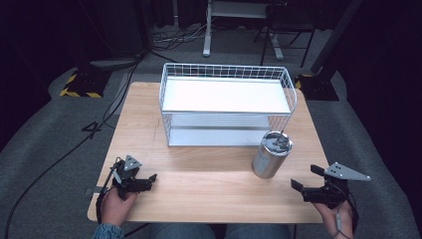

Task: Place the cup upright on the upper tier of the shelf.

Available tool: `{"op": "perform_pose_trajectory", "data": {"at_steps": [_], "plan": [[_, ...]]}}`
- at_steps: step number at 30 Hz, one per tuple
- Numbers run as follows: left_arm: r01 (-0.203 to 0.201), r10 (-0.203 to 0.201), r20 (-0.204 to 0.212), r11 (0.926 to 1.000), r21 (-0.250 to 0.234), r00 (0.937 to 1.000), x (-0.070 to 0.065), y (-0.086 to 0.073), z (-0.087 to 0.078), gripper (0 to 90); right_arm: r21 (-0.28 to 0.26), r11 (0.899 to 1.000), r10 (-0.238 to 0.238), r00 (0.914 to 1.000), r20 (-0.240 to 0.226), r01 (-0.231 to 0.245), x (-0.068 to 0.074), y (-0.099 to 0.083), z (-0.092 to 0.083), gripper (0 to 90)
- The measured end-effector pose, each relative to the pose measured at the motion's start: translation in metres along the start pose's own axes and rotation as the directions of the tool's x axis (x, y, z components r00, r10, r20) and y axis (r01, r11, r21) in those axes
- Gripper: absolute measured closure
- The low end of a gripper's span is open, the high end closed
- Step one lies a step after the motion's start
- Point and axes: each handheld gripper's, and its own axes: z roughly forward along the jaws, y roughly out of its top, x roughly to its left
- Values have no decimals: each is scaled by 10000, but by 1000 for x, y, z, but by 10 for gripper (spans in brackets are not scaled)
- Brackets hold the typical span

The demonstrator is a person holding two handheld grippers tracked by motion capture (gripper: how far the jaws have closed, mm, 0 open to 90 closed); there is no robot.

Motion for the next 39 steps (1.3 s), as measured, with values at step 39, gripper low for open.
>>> {"op": "perform_pose_trajectory", "data": {"at_steps": [39], "plan": [[20, -20, 22, 10000, -6, 10000, 0, 0, 0, 147, -526, 9927, -1111, 9928, -445, 1087, 13, 45, 76, 0]]}}
